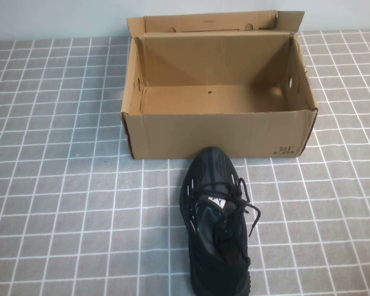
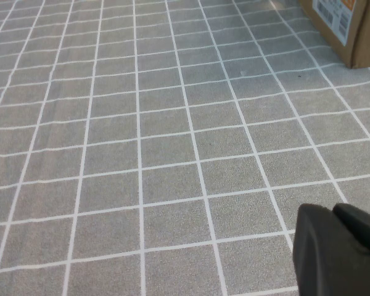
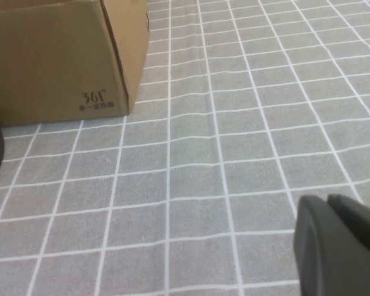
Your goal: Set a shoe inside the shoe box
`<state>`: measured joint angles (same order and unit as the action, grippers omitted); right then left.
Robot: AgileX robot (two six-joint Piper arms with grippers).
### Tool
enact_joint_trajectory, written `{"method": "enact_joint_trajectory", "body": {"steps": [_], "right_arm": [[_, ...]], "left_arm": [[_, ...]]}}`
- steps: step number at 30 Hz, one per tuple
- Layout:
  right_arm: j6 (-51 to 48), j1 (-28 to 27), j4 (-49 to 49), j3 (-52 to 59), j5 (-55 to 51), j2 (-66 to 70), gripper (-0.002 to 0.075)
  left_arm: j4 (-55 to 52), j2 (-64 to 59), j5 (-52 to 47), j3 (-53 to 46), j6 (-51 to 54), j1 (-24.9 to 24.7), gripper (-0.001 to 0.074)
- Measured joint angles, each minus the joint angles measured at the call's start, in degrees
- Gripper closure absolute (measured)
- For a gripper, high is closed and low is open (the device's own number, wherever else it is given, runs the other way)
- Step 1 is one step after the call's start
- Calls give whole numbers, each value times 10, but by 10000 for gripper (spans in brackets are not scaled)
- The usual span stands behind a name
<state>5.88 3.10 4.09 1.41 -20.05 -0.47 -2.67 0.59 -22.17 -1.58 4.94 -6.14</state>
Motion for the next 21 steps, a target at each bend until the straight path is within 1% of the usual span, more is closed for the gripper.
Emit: {"method": "enact_joint_trajectory", "body": {"steps": [21], "right_arm": [[0, 0, 1, 0, 29, 0, 742]], "left_arm": [[0, 0, 0, 0, 0, 0, 736]]}}
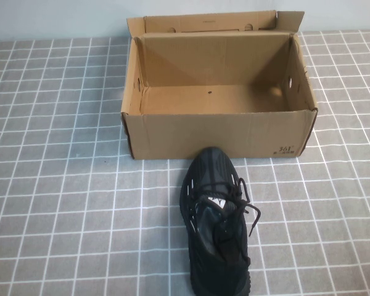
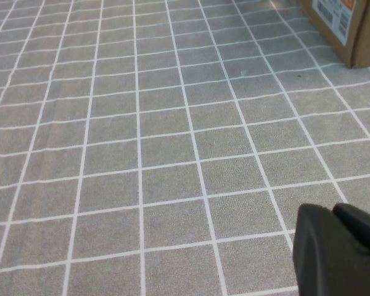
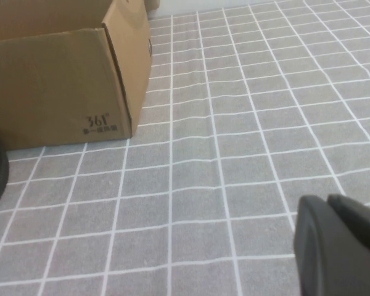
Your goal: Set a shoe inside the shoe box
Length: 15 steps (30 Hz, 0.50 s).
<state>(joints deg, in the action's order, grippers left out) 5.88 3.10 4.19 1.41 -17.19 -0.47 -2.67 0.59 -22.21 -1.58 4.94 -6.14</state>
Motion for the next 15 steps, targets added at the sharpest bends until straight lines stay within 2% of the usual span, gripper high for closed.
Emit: {"method": "enact_joint_trajectory", "body": {"steps": [8, 11, 15], "right_arm": [[0, 0, 78, 0, 16, 0, 742], [0, 0, 141, 0, 49, 0, 742], [0, 0, 273, 0, 110, 0, 742]], "left_arm": [[0, 0, -1, 0, 0, 0, 736], [0, 0, -1, 0, 0, 0, 736], [0, 0, -1, 0, 0, 0, 736]]}}
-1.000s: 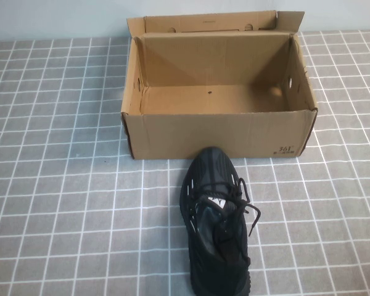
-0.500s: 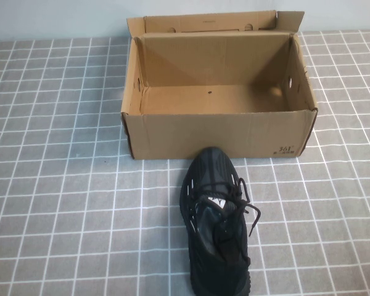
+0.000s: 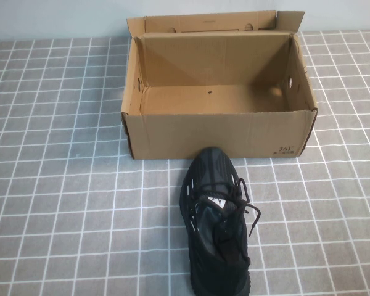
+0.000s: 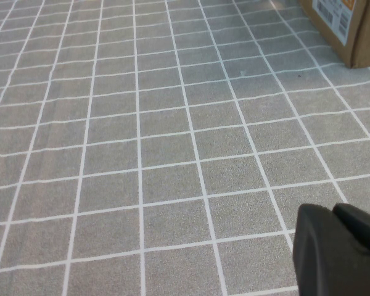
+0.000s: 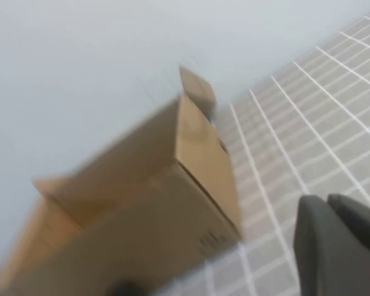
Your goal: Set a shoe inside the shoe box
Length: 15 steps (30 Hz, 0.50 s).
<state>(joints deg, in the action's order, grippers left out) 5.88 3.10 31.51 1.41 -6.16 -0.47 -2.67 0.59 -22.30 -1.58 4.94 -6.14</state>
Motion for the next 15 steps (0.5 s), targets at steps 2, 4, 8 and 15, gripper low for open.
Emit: {"method": "enact_joint_trajectory", "body": {"steps": [2, 4, 8, 15], "right_arm": [[0, 0, 49, 0, 22, 0, 742], [0, 0, 81, 0, 37, 0, 742], [-3, 0, 123, 0, 28, 0, 742], [-78, 0, 91, -150, -180, 63, 742]], "left_arm": [[0, 0, 0, 0, 0, 0, 736], [0, 0, 0, 0, 0, 0, 736], [0, 0, 0, 0, 0, 0, 736], [0, 0, 0, 0, 0, 0, 736]]}}
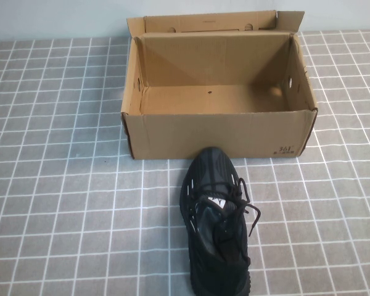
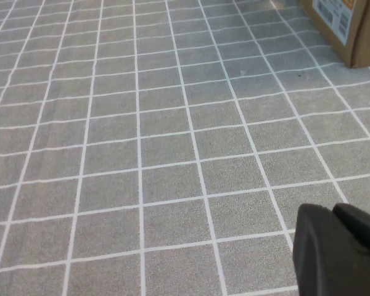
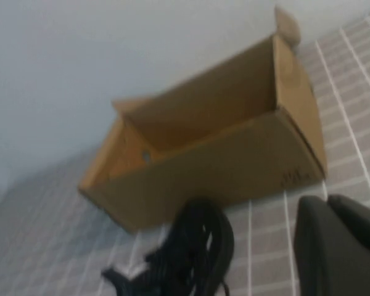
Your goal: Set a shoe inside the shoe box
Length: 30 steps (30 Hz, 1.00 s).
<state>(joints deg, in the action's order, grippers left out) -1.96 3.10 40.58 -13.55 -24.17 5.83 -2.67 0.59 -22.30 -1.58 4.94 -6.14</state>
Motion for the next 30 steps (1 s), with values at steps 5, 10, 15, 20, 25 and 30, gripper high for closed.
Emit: {"method": "enact_joint_trajectory", "body": {"steps": [5, 10, 15, 20, 25, 30], "right_arm": [[-31, 0, -82, -132, -178, 170, 742], [-105, 0, -123, -228, -293, 333, 742], [-159, 22, -124, -295, -319, 475, 742], [-177, 109, -135, -363, -304, 564, 742], [-256, 240, -144, -439, -305, 632, 738], [-328, 334, -147, -501, -308, 692, 596]], "left_arm": [[0, 0, 0, 0, 0, 0, 736], [0, 0, 0, 0, 0, 0, 736], [0, 0, 0, 0, 0, 0, 736], [0, 0, 0, 0, 0, 0, 736], [0, 0, 0, 0, 0, 0, 736], [0, 0, 0, 0, 0, 0, 736]]}}
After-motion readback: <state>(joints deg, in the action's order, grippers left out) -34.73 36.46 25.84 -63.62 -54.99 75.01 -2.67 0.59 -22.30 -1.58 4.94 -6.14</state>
